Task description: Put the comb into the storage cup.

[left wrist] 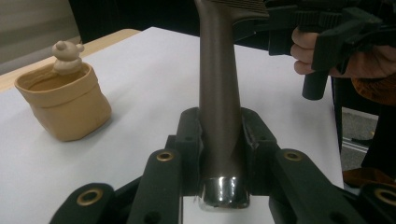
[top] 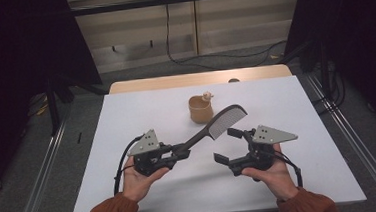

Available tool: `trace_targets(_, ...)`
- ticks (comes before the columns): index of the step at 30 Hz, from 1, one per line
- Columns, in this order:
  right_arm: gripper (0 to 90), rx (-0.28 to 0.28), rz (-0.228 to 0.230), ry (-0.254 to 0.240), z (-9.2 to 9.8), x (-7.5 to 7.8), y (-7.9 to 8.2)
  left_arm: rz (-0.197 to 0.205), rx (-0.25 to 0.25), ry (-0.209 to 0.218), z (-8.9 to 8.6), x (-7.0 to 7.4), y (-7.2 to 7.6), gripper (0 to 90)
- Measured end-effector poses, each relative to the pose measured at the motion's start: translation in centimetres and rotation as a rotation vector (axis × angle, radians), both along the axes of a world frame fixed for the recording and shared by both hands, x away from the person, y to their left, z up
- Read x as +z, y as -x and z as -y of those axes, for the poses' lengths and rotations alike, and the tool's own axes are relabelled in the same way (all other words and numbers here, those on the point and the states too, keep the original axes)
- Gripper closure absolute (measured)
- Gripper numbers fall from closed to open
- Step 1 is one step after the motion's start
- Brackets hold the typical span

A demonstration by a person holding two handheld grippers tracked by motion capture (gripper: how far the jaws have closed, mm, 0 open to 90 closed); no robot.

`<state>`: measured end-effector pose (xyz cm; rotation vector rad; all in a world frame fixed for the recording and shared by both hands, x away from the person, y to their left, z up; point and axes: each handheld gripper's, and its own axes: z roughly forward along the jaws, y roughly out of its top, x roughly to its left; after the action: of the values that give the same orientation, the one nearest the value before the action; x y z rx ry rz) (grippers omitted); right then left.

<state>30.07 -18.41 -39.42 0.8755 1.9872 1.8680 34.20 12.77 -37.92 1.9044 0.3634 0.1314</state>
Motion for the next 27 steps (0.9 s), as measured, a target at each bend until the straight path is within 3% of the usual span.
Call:
trace_targets(9,10.3,0.002,-0.013,-0.105,-0.9,0.1,-0.4,0.028,0.002,0.034,0.4,-0.2,0.0,72.3)
trace_targets(16,23.9,0.008,-0.035,-0.193,-1.7,-0.1,-0.5,0.033,0.002,0.036,0.5,-0.3,-0.2,72.3)
trace_targets(20,27.1,-0.013,-0.056,-0.245,-2.1,-0.2,-0.8,0.033,0.008,0.039,0.4,-0.3,-0.3,72.3)
trace_targets(27,36.2,-0.032,-0.076,-0.283,-2.5,-0.5,-1.2,0.030,-0.002,0.027,0.5,-0.3,-0.3,72.3)
